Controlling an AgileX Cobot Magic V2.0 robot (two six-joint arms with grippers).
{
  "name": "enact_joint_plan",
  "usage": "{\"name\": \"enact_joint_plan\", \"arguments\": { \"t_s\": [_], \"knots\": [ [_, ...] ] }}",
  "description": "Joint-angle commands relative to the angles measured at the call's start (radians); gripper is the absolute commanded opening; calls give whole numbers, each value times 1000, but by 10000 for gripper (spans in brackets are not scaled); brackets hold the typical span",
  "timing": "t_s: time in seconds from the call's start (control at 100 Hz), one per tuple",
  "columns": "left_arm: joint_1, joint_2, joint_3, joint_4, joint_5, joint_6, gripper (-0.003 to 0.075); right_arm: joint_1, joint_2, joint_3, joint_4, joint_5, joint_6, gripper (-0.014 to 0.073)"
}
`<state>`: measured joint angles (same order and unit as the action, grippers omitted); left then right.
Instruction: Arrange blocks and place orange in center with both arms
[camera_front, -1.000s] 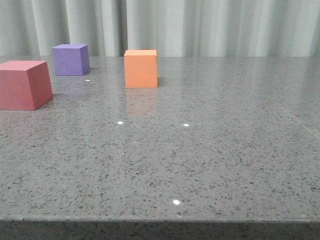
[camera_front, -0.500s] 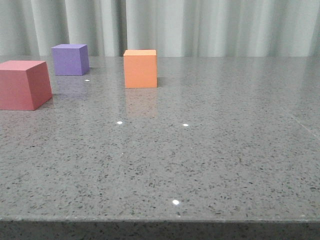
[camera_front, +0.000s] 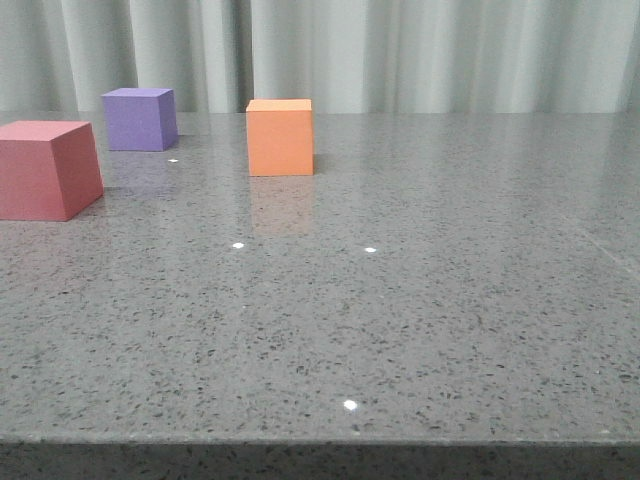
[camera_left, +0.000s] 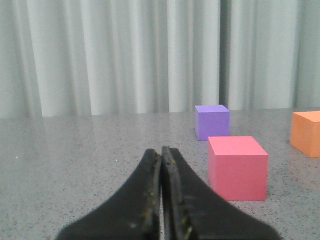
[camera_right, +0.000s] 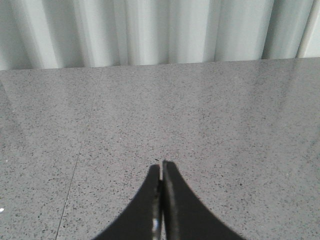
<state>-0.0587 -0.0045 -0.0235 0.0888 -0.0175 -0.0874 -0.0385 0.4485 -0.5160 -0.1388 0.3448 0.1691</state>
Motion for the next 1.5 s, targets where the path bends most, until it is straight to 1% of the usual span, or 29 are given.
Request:
{"name": "enact_joint_plan", "arguments": {
  "t_s": [0.0, 0.14, 0.25, 0.37, 0.42, 0.47, 0.59, 0.71, 0.98, 1.05, 1.12, 1.19, 1.23, 1.24, 1.26, 1.27, 1.28, 1.31, 1.38, 1.43, 1.49],
  "knots": [
    [3, -8, -98, -51, 18, -2, -19, -8, 4, -24, -1, -86, -6, -67],
    [3, 89, -276, -73, 199, -2, -19, -8, 4, -24, -1, -86, -6, -67],
    [3, 222, -430, -73, 334, -2, -19, -8, 4, -24, -1, -86, -6, -67],
    [3, 391, -625, -74, 587, -2, -19, -8, 4, -24, -1, -86, -6, -67],
    [3, 463, -704, -74, 668, -2, -19, -8, 4, -24, -1, -86, -6, -67],
    [3, 540, -775, -74, 719, -2, -19, -8, 4, -24, -1, -86, -6, -67],
    [3, 675, -906, -74, 757, -2, -19, -8, 4, -24, -1, -86, -6, -67],
    [3, 773, -974, -74, 759, -2, -19, -8, 4, -24, -1, -86, -6, -67],
    [3, 898, -997, -74, 764, -2, -18, -8, 4, -24, -1, -86, -6, -67],
    [3, 917, -997, -74, 770, -2, -5, -8, 4, -24, -1, -86, -6, -67],
    [3, 933, -997, -74, 770, -2, 61, -8, 4, -24, -1, -86, -6, -67],
    [3, 941, -997, -74, 770, -2, 185, -8, 4, -24, -1, -86, -6, -67],
    [3, 943, -997, -74, 772, -2, 288, -8, 4, -24, -1, -86, -6, -67],
    [3, 943, -997, -74, 772, -2, 326, -8, 4, -24, -1, -86, -6, -67],
    [3, 943, -997, -74, 772, -2, 363, -8, 4, -24, -1, -86, -6, -67],
    [3, 943, -997, -74, 772, -2, 402, -8, 4, -24, -1, -86, -6, -67],
    [3, 943, -997, -74, 772, -2, 420, -8, 4, -24, -1, -86, -6, -67],
    [3, 943, -997, -74, 772, -2, 510, -8, 4, -24, -1, -86, -6, -67],
    [3, 943, -997, -75, 768, -2, 642, -8, 4, -24, -1, -86, -6, -67],
    [3, 943, -997, -80, 768, -2, 689, -8, 4, -24, -1, -86, -6, -67],
    [3, 943, -997, -89, 768, -2, 691, -8, 4, -24, -1, -86, -6, -67]
  ]
}}
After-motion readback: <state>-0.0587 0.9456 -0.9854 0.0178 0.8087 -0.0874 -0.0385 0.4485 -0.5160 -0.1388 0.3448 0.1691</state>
